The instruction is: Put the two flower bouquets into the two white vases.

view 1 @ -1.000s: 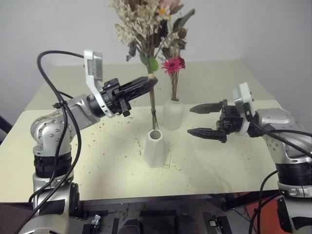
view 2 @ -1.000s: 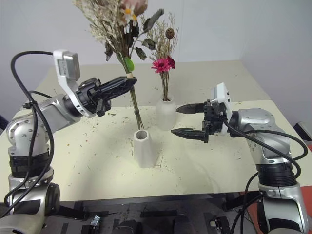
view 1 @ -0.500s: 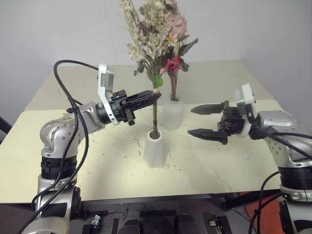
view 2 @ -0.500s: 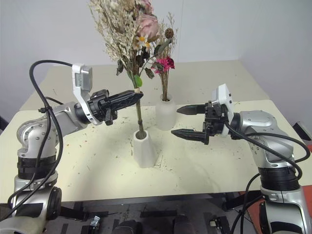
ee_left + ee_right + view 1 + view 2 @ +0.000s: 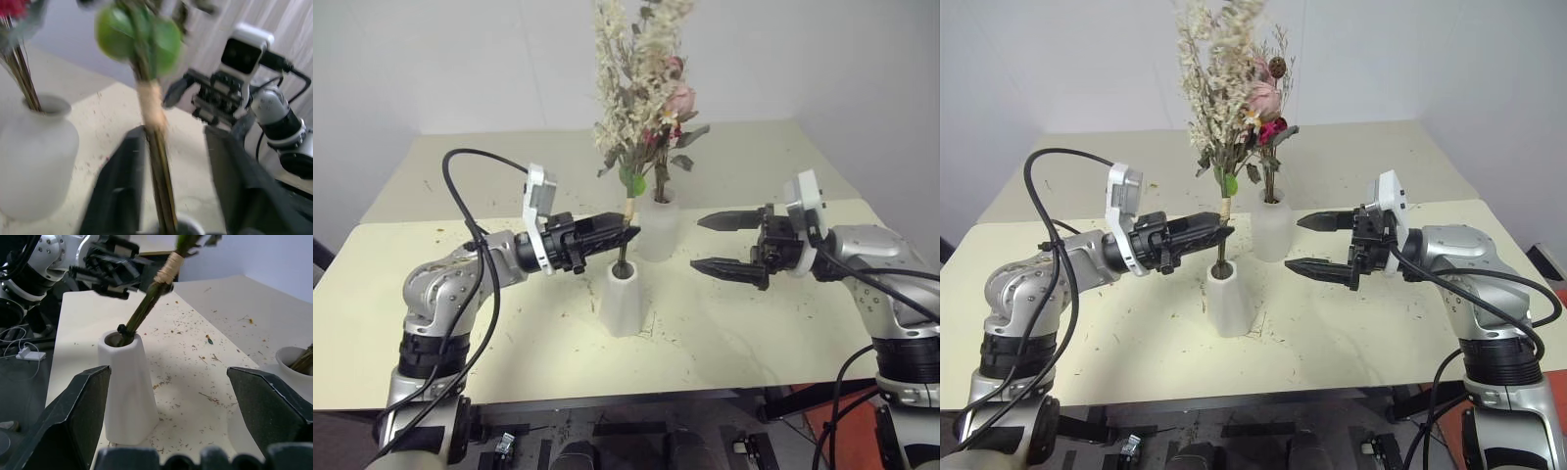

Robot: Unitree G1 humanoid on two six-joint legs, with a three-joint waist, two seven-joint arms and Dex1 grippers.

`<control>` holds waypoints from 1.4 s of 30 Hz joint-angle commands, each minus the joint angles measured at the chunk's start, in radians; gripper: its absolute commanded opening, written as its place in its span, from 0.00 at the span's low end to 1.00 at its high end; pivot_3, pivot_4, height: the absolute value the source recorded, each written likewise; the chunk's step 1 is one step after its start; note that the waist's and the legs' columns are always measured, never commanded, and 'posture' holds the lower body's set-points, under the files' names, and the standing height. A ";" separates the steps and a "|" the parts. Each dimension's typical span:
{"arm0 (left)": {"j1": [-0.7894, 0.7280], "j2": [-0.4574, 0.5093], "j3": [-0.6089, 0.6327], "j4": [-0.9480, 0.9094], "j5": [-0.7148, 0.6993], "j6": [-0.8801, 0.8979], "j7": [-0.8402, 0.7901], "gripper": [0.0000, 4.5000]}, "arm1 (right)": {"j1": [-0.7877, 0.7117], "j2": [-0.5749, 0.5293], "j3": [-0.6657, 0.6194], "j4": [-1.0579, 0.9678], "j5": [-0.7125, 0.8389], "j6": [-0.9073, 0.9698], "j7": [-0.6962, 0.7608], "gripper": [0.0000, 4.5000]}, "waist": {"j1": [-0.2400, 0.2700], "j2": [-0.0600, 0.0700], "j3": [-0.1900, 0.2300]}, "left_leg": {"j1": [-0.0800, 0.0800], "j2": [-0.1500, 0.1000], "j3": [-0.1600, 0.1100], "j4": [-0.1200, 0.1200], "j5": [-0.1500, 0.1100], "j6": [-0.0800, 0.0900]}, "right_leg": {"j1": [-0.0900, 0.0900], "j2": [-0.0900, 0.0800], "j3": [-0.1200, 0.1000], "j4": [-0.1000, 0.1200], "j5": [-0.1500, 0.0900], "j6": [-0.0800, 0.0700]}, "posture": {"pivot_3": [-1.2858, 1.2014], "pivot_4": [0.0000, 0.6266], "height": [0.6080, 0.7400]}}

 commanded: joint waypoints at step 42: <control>-0.098 0.002 -0.013 0.110 0.038 -0.051 -0.267 1.00 | -0.003 0.005 -0.028 -0.022 0.025 0.000 -0.014 1.00 | -0.003 0.000 0.000 | 0.000 0.000 0.000 0.001 0.000 0.001 | 0.001 0.000 0.000 0.000 0.000 0.000 | 0.52 0.24 1.00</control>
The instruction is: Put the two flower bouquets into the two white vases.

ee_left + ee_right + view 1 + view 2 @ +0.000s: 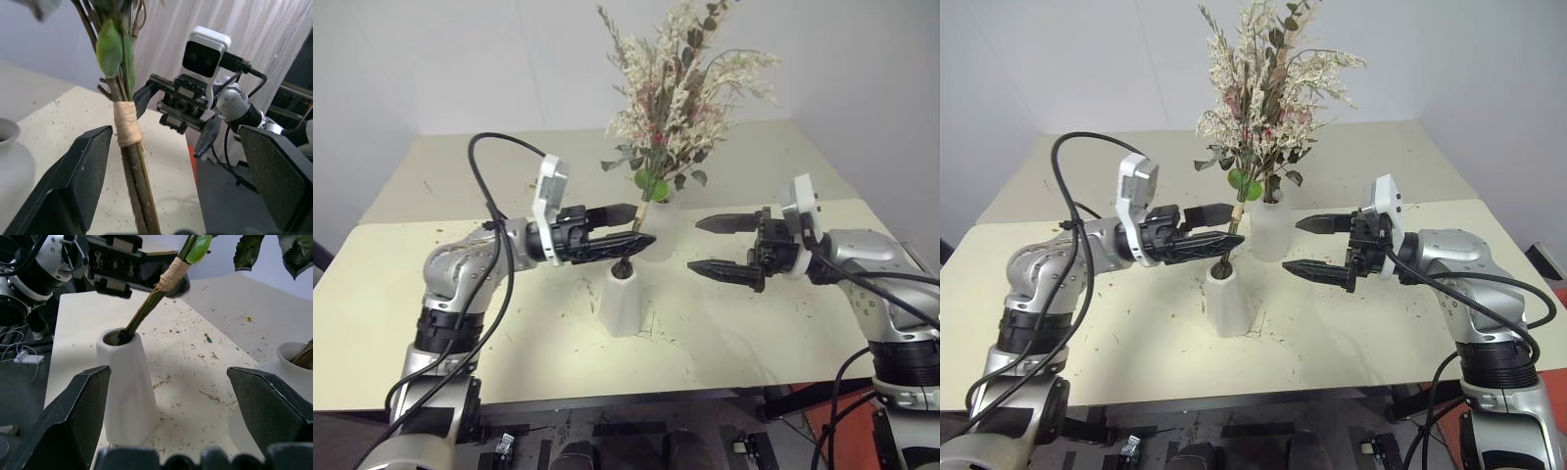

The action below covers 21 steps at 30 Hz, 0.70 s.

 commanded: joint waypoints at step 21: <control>-0.065 -0.001 -0.068 0.023 0.030 0.017 -0.088 1.00 | -0.041 0.019 -0.014 0.023 0.003 -0.008 0.013 1.00 | 0.006 0.000 0.000 | 0.000 0.000 0.000 0.000 0.000 0.000 | 0.000 0.000 -0.001 0.000 0.000 0.000 | 0.52 0.24 1.00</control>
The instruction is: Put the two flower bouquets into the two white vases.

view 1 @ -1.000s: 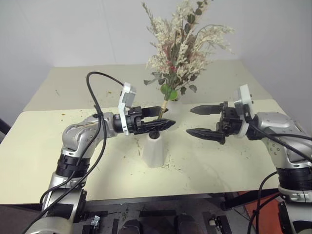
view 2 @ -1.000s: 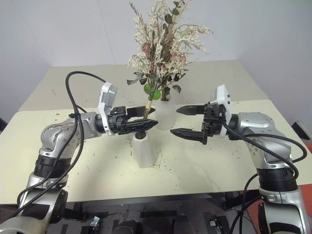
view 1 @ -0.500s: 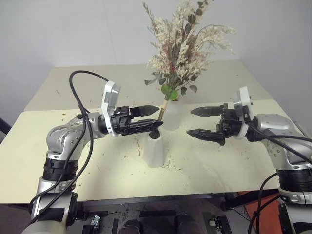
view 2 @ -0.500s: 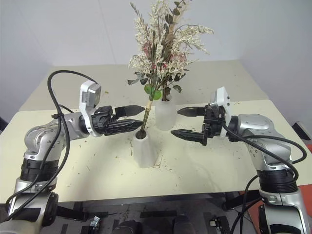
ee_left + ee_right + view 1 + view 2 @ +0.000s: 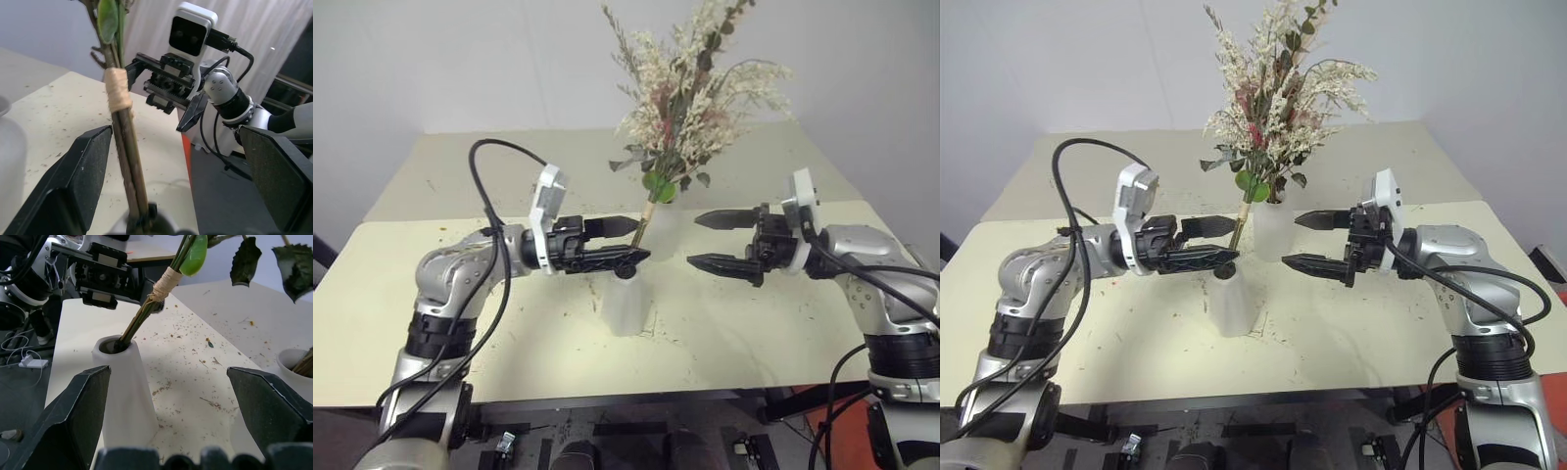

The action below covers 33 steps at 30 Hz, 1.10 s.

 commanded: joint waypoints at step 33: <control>-0.175 -0.073 -0.027 0.229 0.112 -0.083 -0.265 1.00 | 0.051 -0.005 -0.046 -0.107 0.034 0.023 -0.076 1.00 | -0.006 0.000 0.000 | 0.000 0.000 0.000 0.001 -0.001 0.002 | 0.000 0.000 0.000 0.000 0.000 0.000 | 0.52 0.24 1.00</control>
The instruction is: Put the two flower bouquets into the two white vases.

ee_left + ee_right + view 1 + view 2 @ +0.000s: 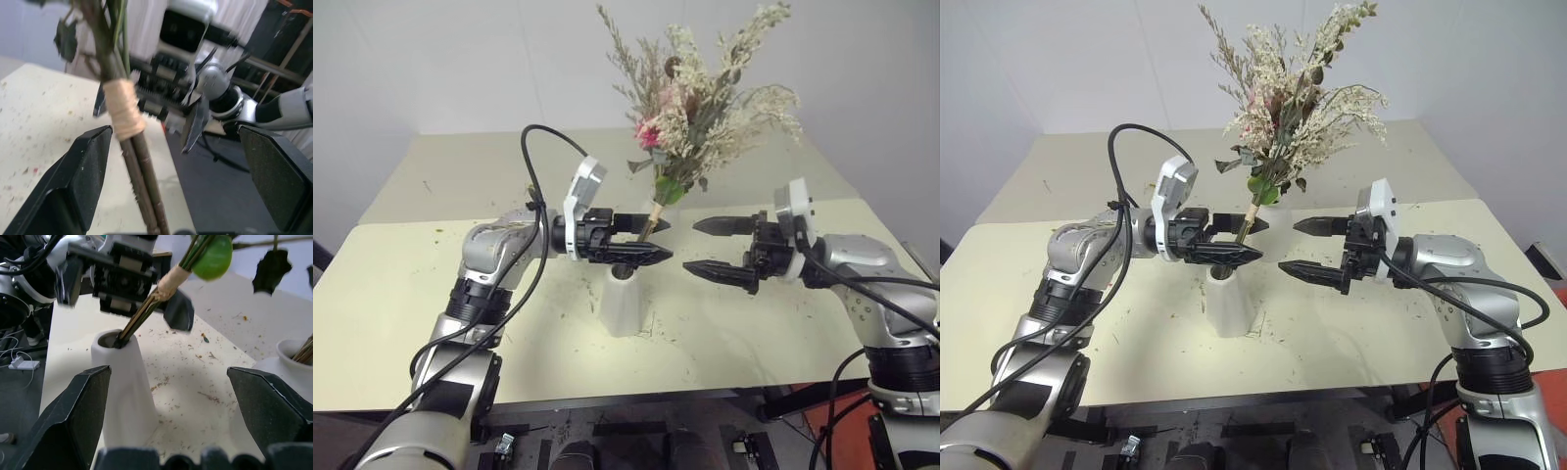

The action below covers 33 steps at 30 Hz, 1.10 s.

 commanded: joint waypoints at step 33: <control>0.172 0.193 0.201 -0.146 -0.056 0.001 0.035 1.00 | -0.243 0.168 0.070 0.033 0.026 0.133 -0.121 1.00 | 0.002 0.000 0.000 | -0.001 0.000 -0.001 0.000 0.000 0.000 | -0.002 0.000 0.000 0.001 0.000 0.000 | 0.52 0.24 1.00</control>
